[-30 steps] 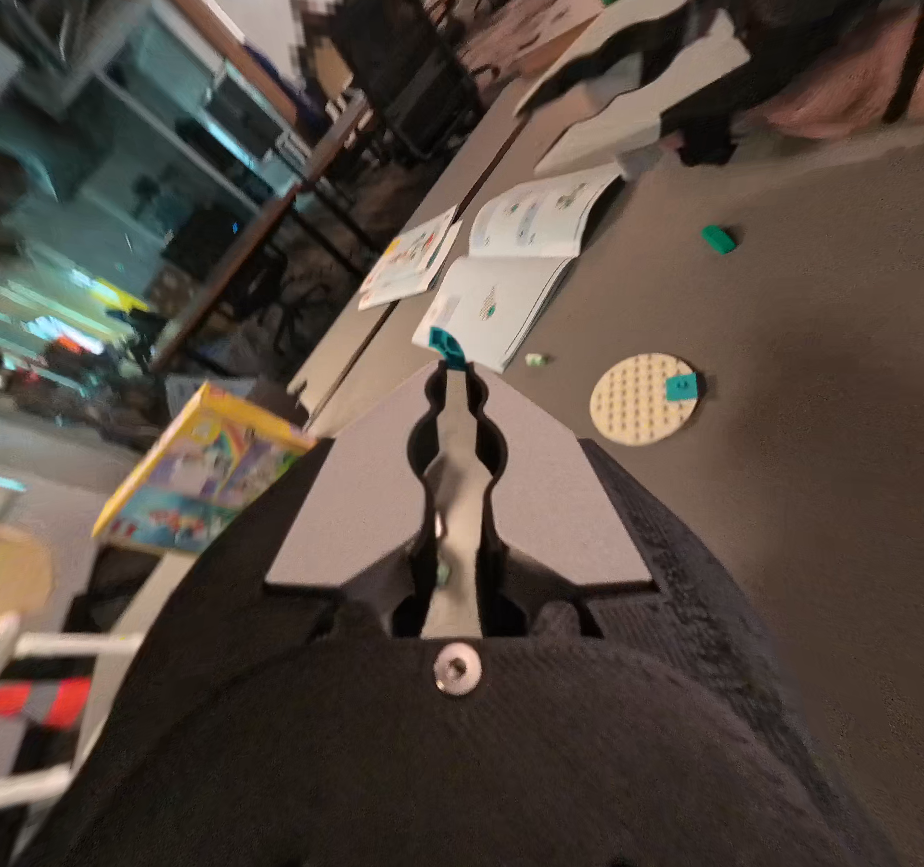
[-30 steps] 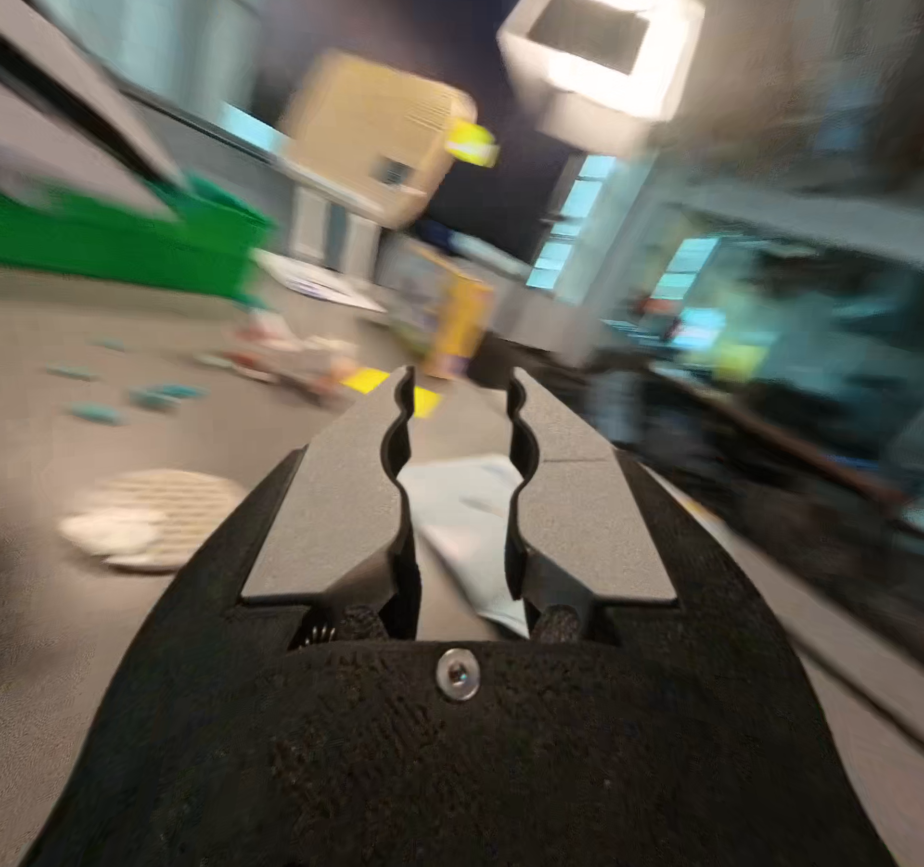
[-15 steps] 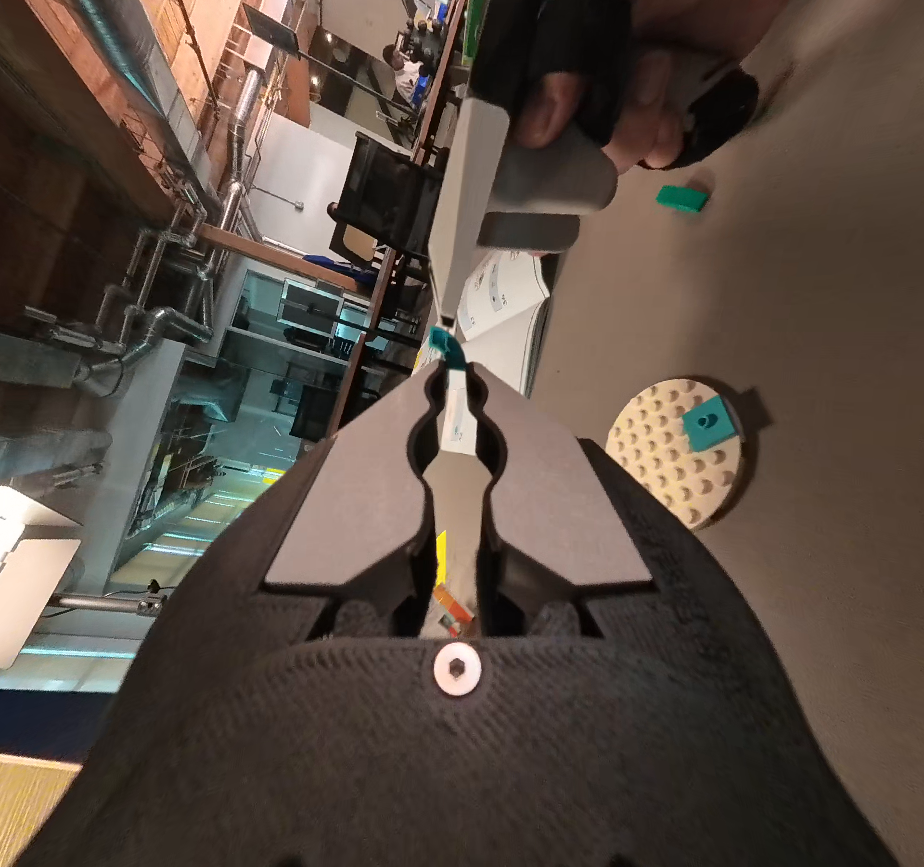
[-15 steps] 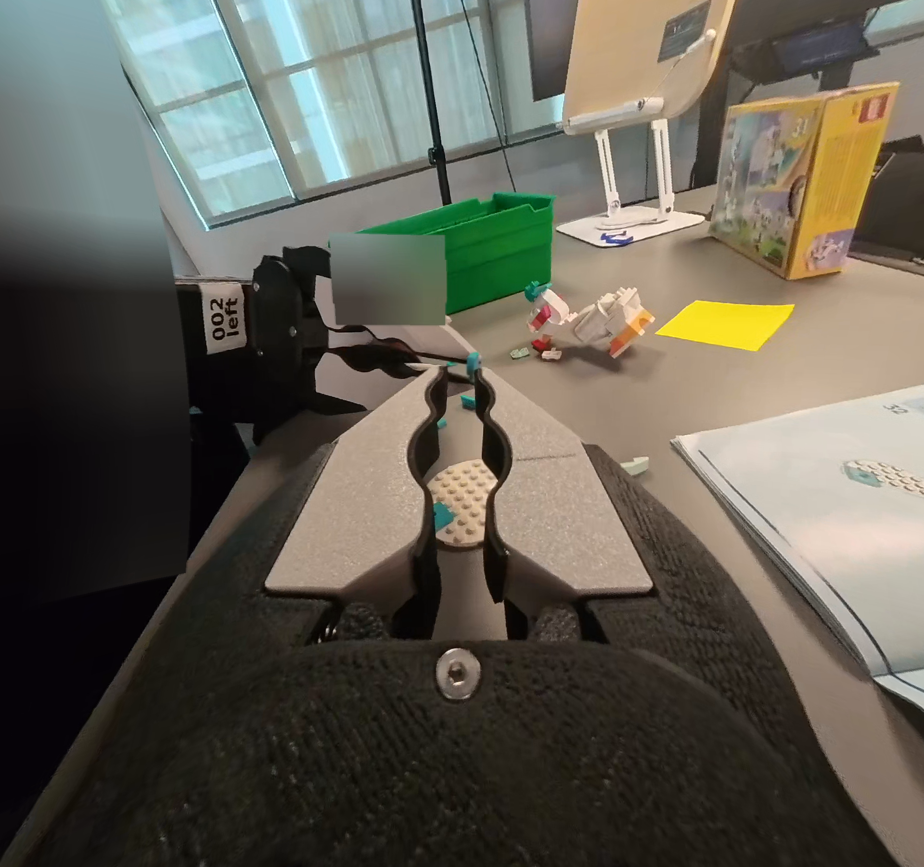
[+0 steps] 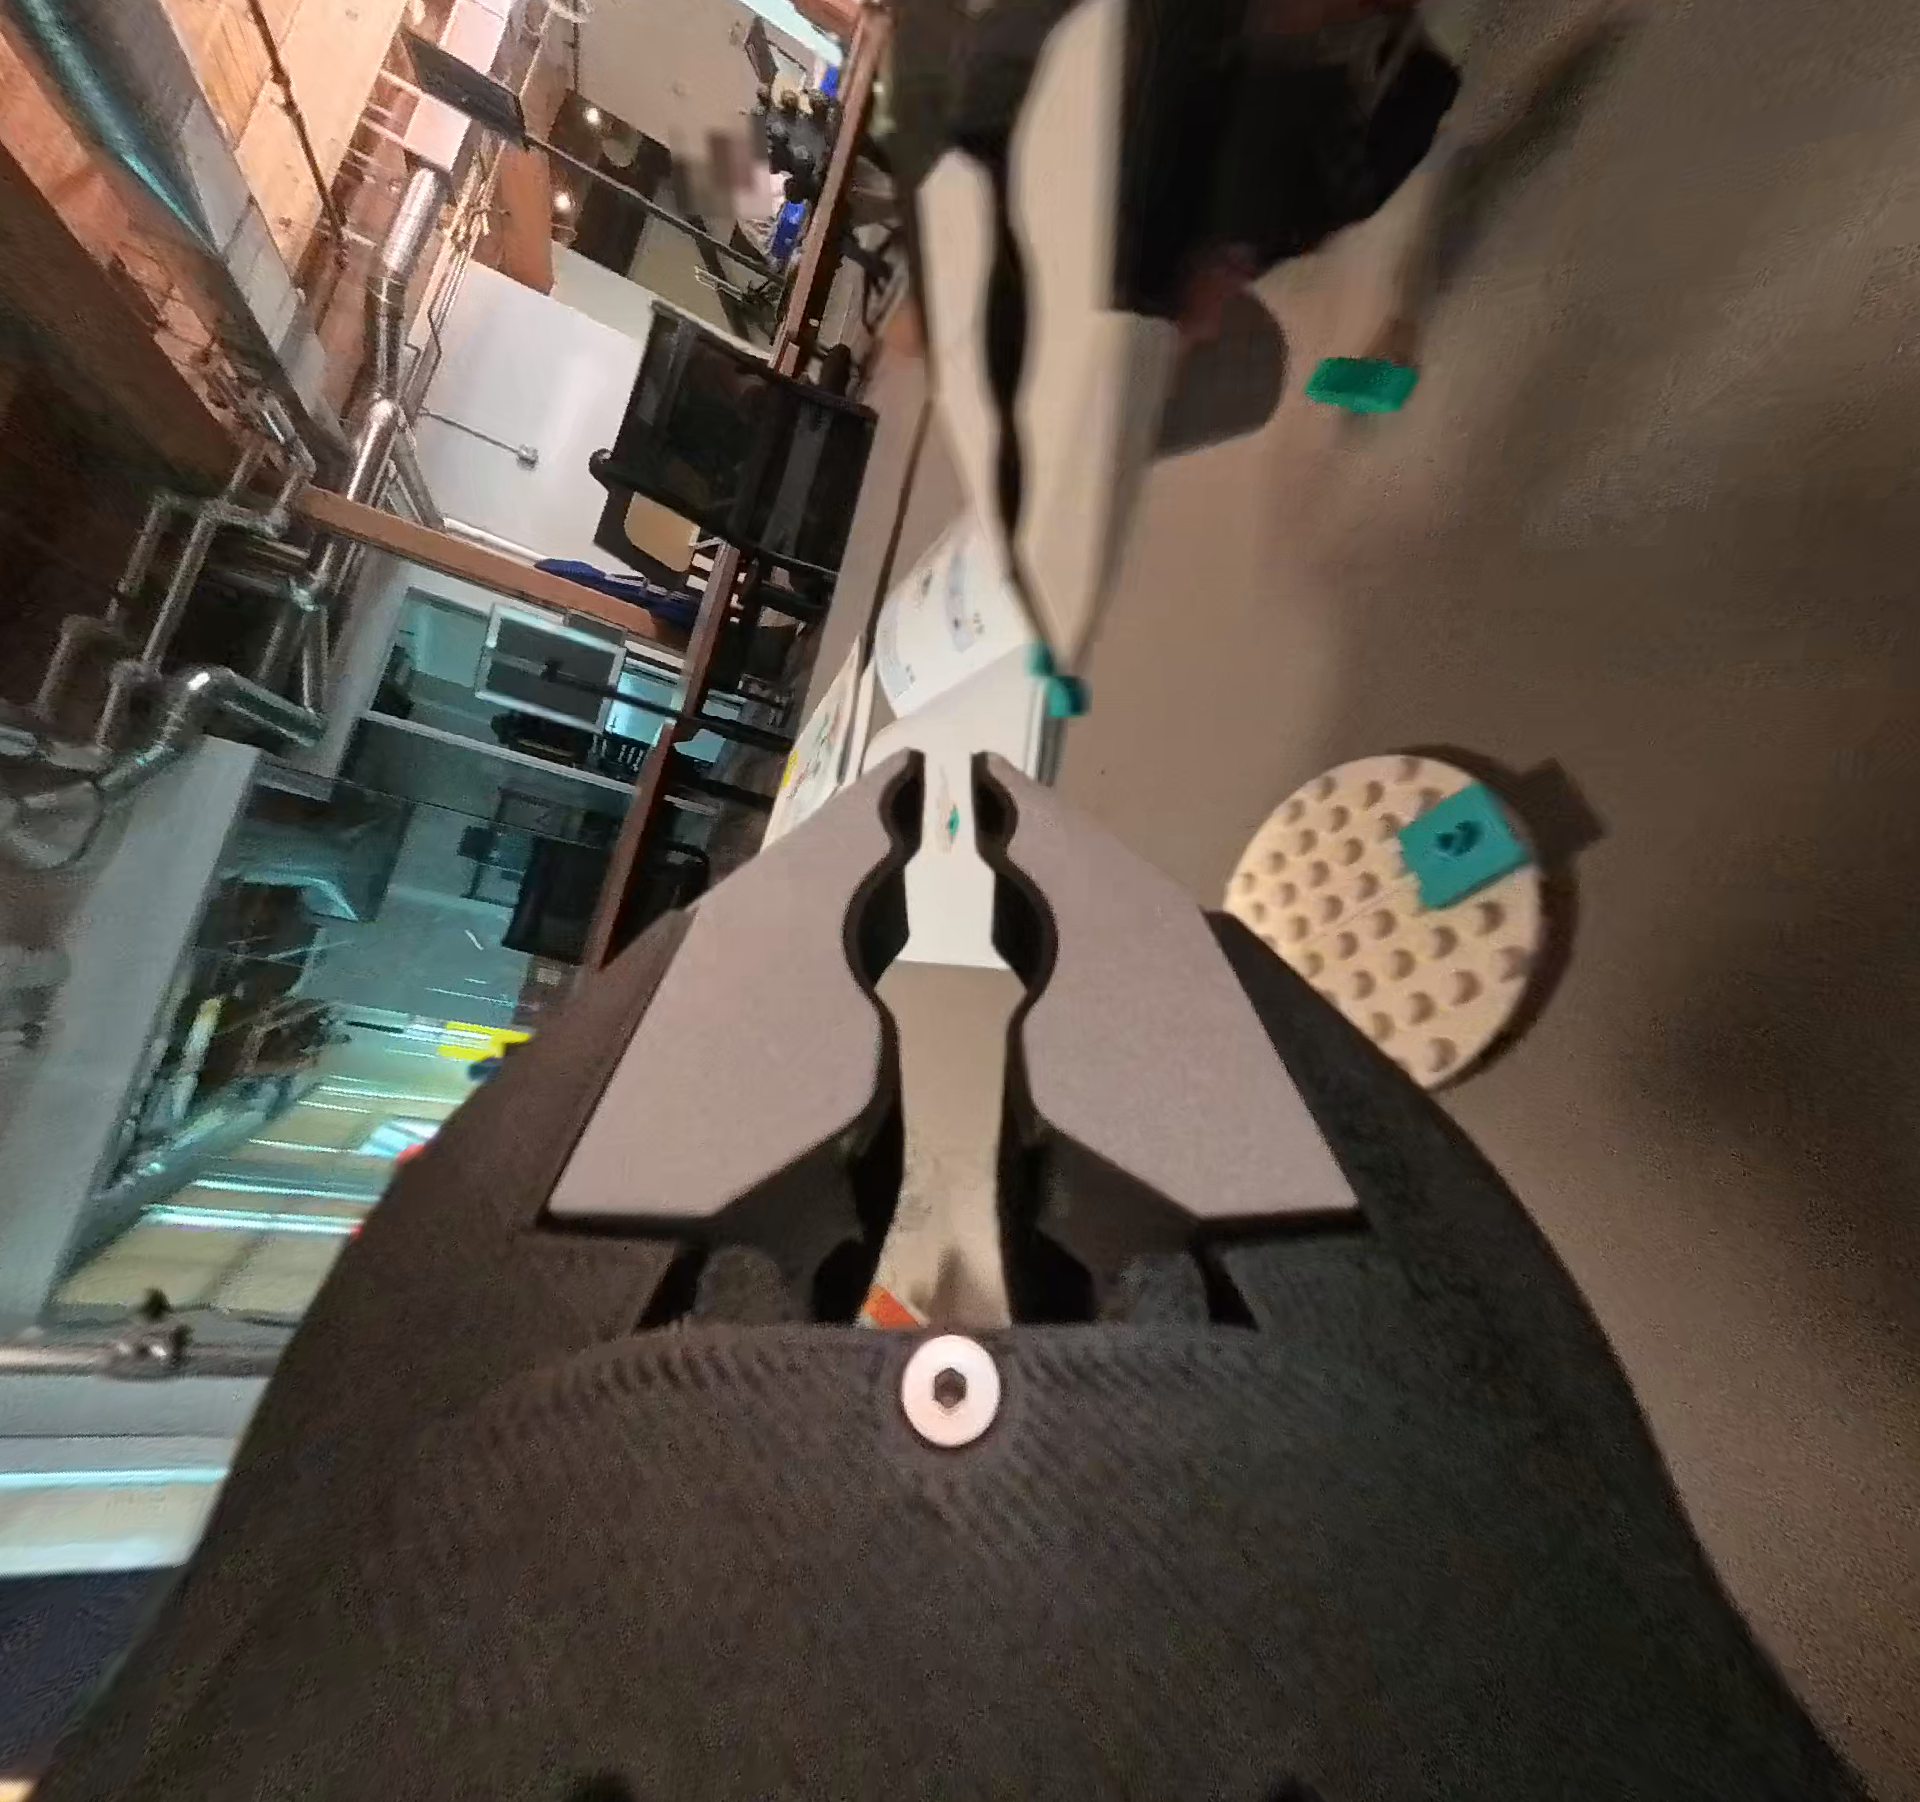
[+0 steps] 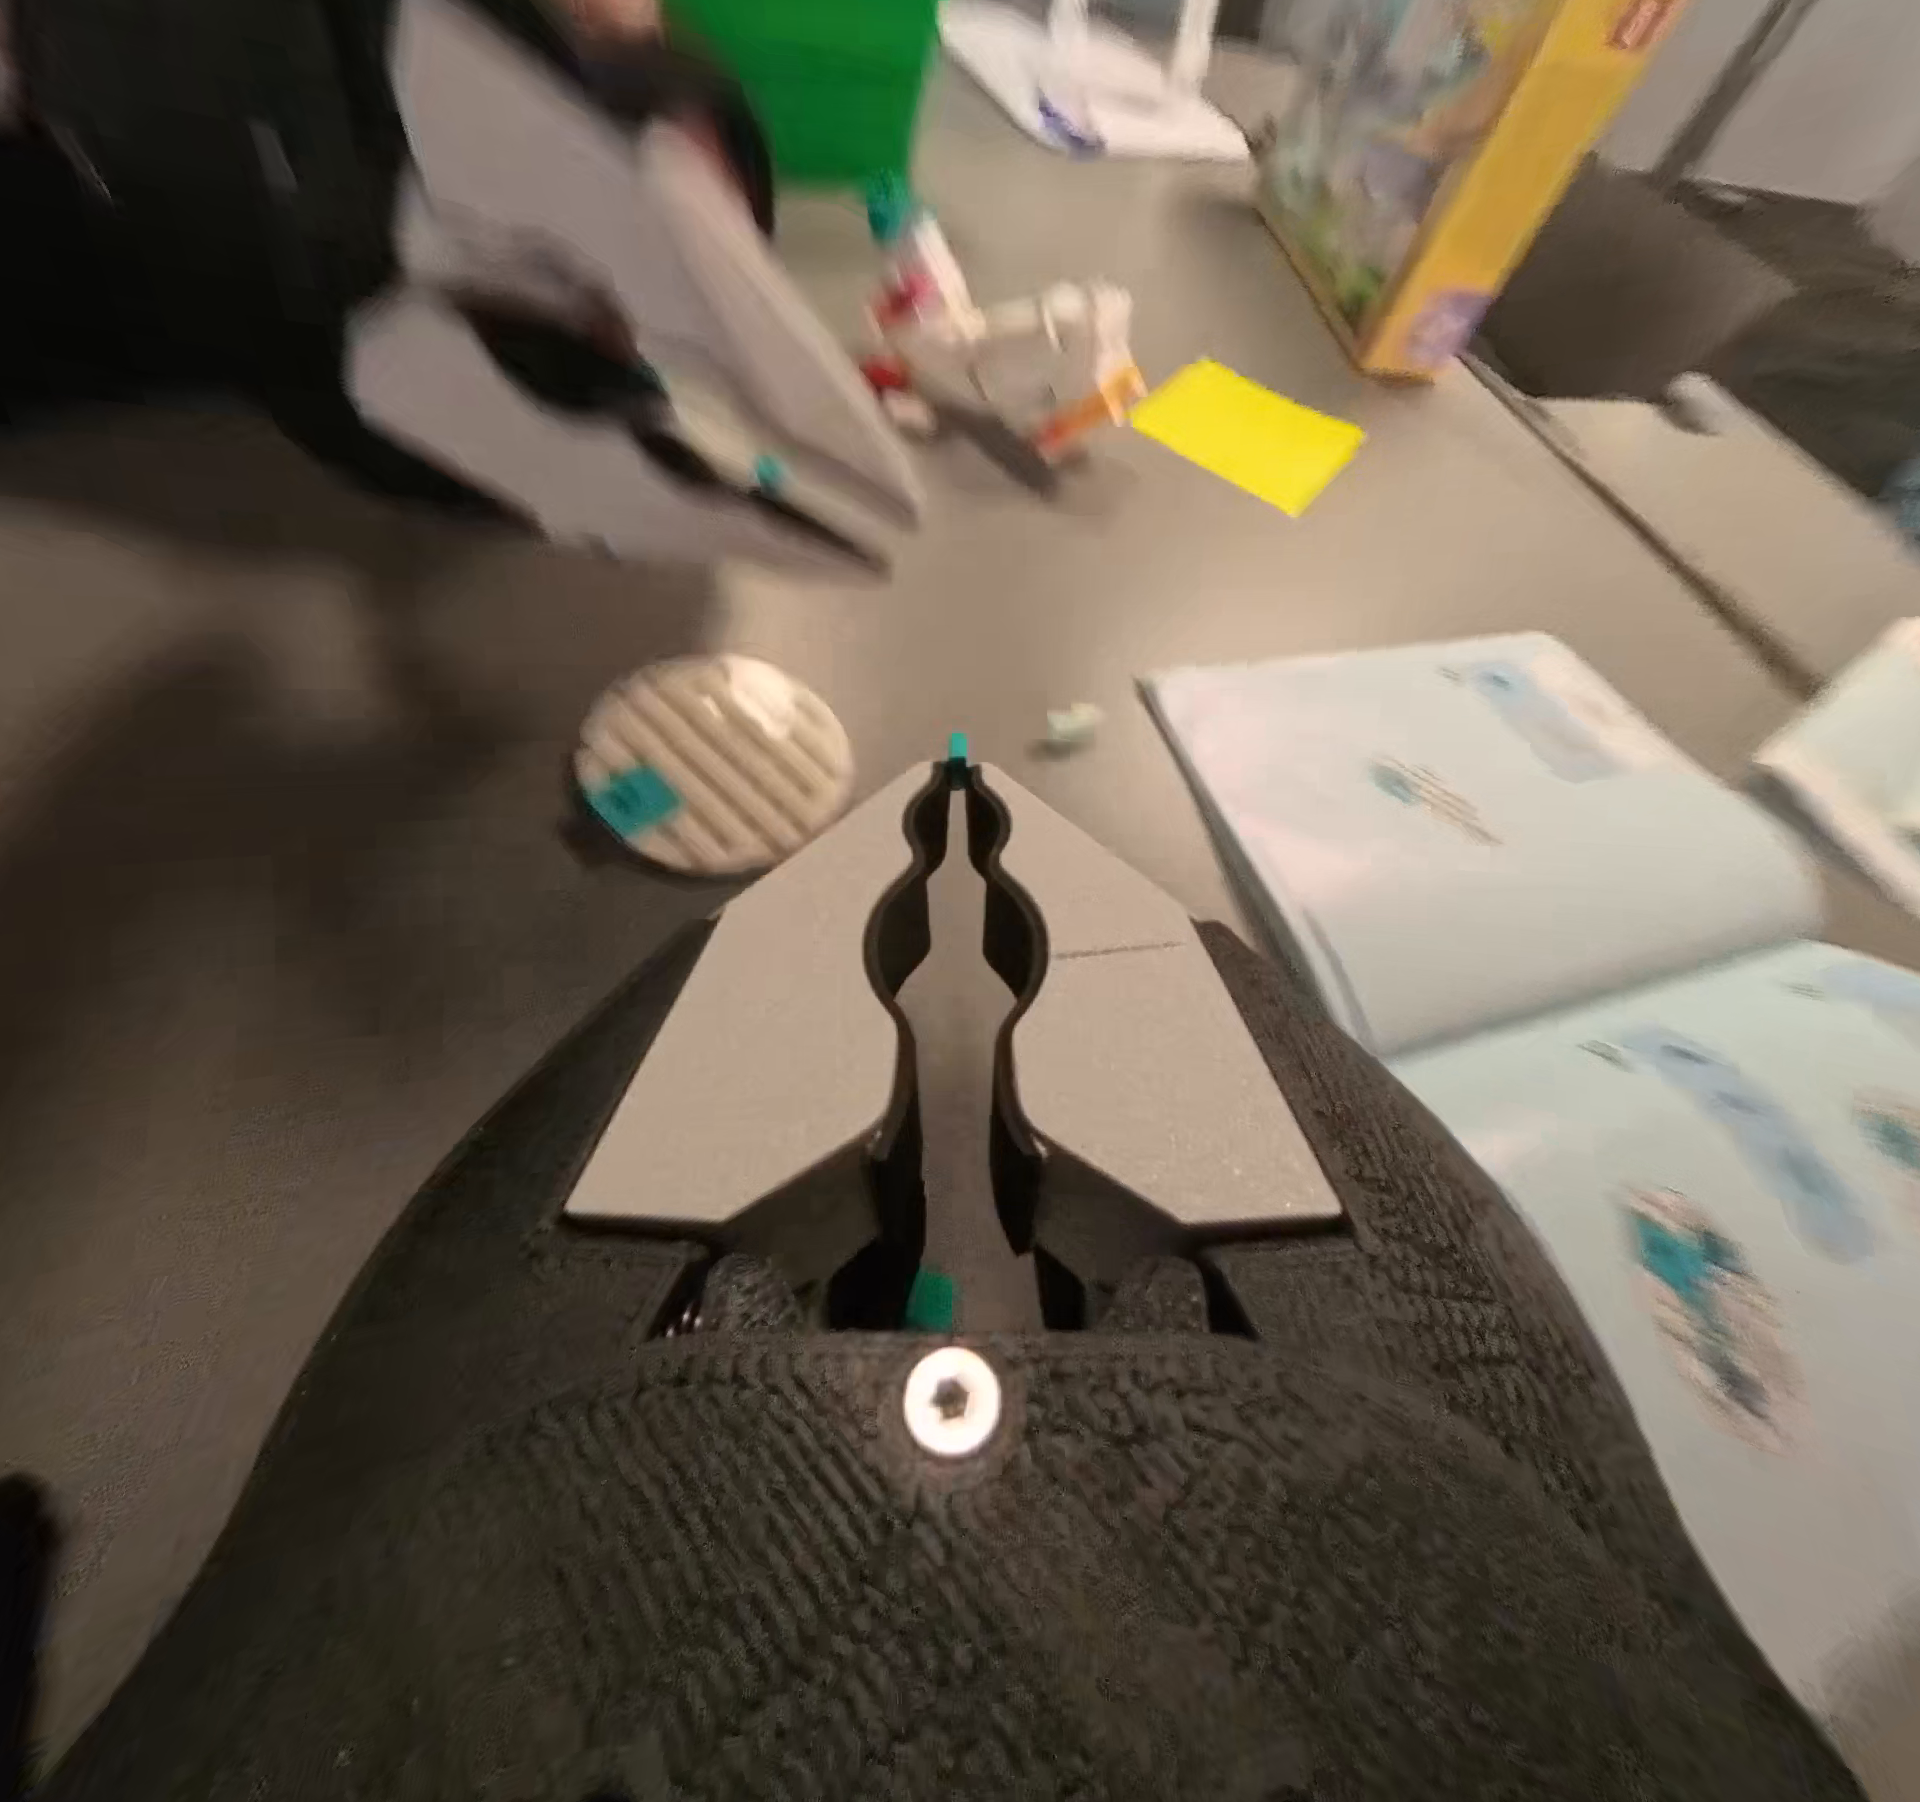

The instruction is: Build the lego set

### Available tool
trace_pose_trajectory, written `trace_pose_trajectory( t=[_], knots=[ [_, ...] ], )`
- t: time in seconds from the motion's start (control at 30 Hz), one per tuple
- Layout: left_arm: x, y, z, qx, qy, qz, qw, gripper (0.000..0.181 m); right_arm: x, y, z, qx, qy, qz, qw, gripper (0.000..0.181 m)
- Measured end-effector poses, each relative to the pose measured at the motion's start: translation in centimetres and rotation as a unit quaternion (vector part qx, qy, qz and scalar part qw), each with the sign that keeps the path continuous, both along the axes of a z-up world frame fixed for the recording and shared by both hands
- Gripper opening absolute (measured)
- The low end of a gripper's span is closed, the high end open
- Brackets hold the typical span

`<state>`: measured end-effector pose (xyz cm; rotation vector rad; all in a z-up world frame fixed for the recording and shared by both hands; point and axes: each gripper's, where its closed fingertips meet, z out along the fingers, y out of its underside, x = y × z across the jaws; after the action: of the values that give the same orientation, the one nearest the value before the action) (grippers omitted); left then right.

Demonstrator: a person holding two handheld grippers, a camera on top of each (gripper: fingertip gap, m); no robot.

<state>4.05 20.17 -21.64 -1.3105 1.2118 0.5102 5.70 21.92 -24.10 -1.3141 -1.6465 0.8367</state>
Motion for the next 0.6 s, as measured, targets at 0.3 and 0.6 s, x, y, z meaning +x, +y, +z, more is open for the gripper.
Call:
trace_pose_trajectory(
  t=[0.3, 0.6],
  knots=[
    [-5.0, 1.5, 2.1, -0.055, -0.207, -0.003, 0.977, 0.004, 0.9, 2.2, -4.2, 0.411, -0.218, 0.001, 0.885, 0.002],
    [-6.6, 2.1, 2.3, -0.108, -0.345, -0.012, 0.932, 0.004, 2.3, 0.8, -4.5, 0.376, -0.285, 0.014, 0.882, 0.003]
  ],
)
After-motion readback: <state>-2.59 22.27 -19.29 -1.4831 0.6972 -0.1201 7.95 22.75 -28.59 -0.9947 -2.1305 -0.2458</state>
